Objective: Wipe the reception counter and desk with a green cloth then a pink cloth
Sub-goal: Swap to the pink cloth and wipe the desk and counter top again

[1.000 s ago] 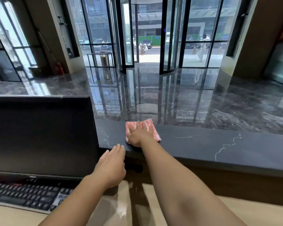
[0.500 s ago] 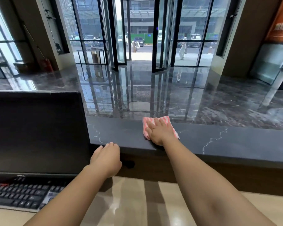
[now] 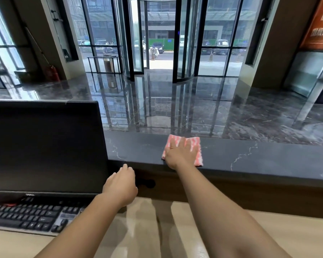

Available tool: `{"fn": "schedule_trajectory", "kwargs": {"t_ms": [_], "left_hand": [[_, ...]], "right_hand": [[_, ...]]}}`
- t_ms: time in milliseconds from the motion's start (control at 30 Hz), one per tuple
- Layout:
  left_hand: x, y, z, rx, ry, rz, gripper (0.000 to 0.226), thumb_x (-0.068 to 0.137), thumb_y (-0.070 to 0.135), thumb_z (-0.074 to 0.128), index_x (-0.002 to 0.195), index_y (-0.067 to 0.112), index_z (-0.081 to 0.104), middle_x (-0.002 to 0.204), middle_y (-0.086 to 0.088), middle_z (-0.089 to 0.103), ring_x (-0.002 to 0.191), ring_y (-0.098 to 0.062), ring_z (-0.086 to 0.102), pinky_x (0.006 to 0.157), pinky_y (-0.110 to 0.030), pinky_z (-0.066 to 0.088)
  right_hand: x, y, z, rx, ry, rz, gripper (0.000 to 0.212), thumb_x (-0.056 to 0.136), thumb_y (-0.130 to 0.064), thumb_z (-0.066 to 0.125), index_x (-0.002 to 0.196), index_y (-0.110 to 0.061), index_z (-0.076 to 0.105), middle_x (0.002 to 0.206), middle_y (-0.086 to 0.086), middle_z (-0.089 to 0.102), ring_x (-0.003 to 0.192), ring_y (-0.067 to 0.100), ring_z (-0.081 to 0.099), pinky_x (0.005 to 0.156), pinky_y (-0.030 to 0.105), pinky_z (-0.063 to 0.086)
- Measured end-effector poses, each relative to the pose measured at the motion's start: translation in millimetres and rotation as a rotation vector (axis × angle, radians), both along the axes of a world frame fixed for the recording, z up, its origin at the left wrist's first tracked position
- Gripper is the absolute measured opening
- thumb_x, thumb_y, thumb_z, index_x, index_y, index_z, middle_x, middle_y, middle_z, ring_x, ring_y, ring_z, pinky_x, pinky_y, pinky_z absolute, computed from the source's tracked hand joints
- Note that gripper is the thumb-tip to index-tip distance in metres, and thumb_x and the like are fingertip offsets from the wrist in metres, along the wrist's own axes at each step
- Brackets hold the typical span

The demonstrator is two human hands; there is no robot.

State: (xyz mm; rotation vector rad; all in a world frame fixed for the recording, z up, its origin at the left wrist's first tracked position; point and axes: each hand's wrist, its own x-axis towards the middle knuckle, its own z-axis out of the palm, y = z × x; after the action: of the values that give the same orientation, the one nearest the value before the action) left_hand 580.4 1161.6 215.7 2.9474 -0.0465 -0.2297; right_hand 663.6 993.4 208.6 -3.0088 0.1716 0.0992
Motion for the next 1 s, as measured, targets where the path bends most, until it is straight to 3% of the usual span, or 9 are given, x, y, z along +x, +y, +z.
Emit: {"fn": "schedule_trajectory", "kwargs": {"t_ms": [100,133,233,400,500,600,767,1000], "left_hand": [[-3.5,7.4,-1.4,-0.014,0.029,0.024,0.014,0.093,0.010,0.045,0.107,0.011,0.044,0.136,-0.010,0.042,0.110,-0.025,0.050,0.094,-0.034,0.040],[-3.8,10.7,-3.2,-0.021,0.033,0.029,0.018,0.093,0.010,0.044,0.111,0.012,0.045,0.136,-0.011,0.042,0.109,-0.025,0.050,0.094,-0.034,0.041],[-5.5,18.8,-9.0,-0.030,0.062,0.066,0.041,0.093,0.012,0.043,0.134,0.009,0.043,0.143,-0.010,0.038,0.115,-0.028,0.051,0.094,-0.037,0.045],[-13.0,15.5,-12.3,0.016,0.103,0.083,0.042,0.094,0.012,0.042,0.136,0.007,0.042,0.156,-0.014,0.019,0.136,-0.030,0.036,0.105,-0.037,0.038],[-12.8,-2.2,-8.2,0.018,0.048,0.038,0.035,0.094,0.011,0.043,0.128,0.005,0.045,0.152,-0.015,0.025,0.131,-0.029,0.041,0.102,-0.035,0.038],[-7.8,-23.4,-3.9,0.035,-0.043,0.015,0.046,0.093,0.013,0.048,0.137,0.004,0.037,0.154,-0.015,0.022,0.133,-0.027,0.038,0.106,-0.035,0.035],[1.2,-51.6,-8.0,0.067,-0.130,-0.036,0.069,0.094,0.018,0.051,0.151,0.004,0.015,0.160,-0.014,0.007,0.147,-0.023,0.011,0.119,-0.035,0.020],[-0.2,-60.0,-18.0,0.079,-0.112,-0.067,0.063,0.094,0.016,0.047,0.150,0.005,0.020,0.160,-0.012,0.005,0.147,-0.020,0.013,0.117,-0.033,0.021]], "right_hand": [[-2.1,57.0,-2.4,-0.003,0.033,0.212,0.070,0.101,-0.037,0.037,0.156,-0.027,-0.006,0.162,0.015,-0.012,0.148,0.037,-0.015,0.114,0.060,-0.013],[-3.7,75.6,-3.9,-0.003,0.042,0.287,0.069,0.102,-0.039,0.036,0.156,-0.029,-0.005,0.162,0.014,-0.011,0.148,0.036,-0.016,0.114,0.060,-0.014],[-9.0,110.3,-9.2,0.033,0.025,0.452,0.059,0.104,-0.040,0.028,0.156,-0.032,0.003,0.164,0.008,-0.007,0.149,0.031,-0.012,0.115,0.056,-0.013],[-8.0,87.2,-20.8,-0.038,-0.079,0.558,0.062,0.102,-0.034,0.038,0.156,-0.034,0.008,0.164,0.003,0.002,0.151,0.025,-0.003,0.119,0.052,-0.006],[-10.4,49.6,-19.9,-0.045,-0.105,0.536,0.058,0.104,-0.037,0.031,0.156,-0.034,0.006,0.164,0.003,0.003,0.151,0.025,-0.002,0.120,0.051,-0.003],[-20.5,2.7,-20.0,0.008,-0.124,0.459,0.052,0.106,-0.038,0.020,0.156,-0.033,0.009,0.164,0.001,0.004,0.151,0.022,-0.001,0.121,0.047,-0.001],[-33.1,-84.9,-24.0,-0.143,-0.171,0.313,0.060,0.102,-0.037,0.036,0.156,-0.030,0.011,0.163,0.003,0.013,0.150,0.025,0.010,0.121,0.044,0.011],[-36.8,-156.1,-34.1,-0.179,-0.121,0.066,0.058,0.103,-0.035,0.030,0.156,-0.032,0.006,0.164,0.000,0.009,0.151,0.022,0.005,0.121,0.045,0.010]]}}
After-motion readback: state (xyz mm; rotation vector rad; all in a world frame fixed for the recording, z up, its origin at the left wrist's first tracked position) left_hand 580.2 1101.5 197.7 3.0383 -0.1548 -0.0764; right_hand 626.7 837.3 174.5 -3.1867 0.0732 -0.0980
